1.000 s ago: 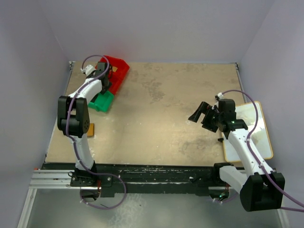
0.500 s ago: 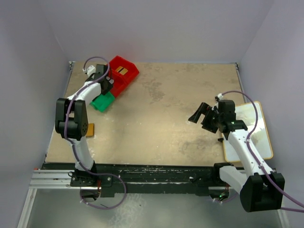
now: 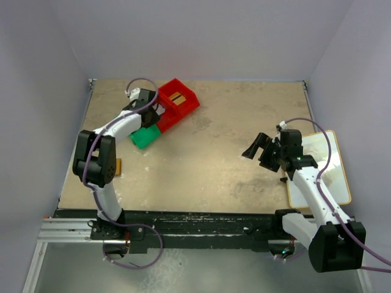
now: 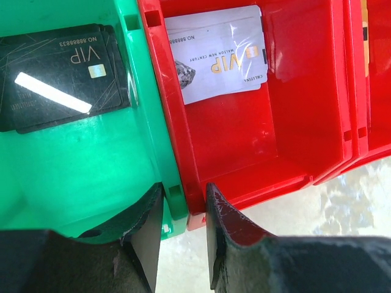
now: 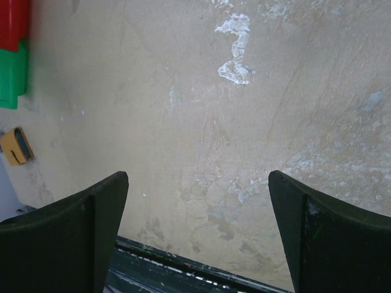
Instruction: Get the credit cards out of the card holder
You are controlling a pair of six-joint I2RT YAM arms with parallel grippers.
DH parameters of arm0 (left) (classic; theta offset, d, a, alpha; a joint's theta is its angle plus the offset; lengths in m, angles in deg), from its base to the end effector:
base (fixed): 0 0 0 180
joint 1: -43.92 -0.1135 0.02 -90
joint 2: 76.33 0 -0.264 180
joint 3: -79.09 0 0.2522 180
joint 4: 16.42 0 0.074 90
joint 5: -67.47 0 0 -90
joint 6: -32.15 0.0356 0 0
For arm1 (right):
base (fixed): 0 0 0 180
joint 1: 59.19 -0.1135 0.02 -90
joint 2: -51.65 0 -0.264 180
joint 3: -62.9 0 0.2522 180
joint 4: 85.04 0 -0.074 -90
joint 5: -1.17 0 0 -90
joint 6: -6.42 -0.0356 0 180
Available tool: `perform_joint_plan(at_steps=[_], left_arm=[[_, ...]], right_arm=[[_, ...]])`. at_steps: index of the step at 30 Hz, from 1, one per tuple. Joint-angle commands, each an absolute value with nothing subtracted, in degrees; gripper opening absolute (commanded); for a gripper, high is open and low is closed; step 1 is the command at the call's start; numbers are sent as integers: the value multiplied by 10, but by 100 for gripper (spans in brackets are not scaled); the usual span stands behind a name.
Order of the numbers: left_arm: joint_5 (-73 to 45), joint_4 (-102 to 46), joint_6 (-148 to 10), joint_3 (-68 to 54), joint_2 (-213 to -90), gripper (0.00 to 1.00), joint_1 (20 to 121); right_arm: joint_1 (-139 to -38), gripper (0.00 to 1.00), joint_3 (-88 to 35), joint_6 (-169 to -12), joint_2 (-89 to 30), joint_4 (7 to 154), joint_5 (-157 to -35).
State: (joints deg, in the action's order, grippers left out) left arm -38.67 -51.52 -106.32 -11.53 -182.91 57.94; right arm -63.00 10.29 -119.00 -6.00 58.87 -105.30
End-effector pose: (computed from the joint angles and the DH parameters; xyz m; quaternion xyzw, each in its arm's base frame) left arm 0.3961 -0.0887 0.2130 -0.3211 0.8778 -0.0580 0.3508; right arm 0.2103 0.0241 0.2432 0.1884 0.8831 0.2603 0.3419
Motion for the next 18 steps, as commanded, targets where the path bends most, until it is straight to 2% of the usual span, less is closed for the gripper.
perform_joint_plan(at_steps=[1, 18], left_arm=[[-372, -543, -1035, -90, -1818, 9, 640], [-391, -524, -969, -74, -1800, 10, 783]], right_arm=[[-631, 100, 111, -1193, -51, 604, -1064], [-632, 100, 105, -1194, -52, 602, -1056]])
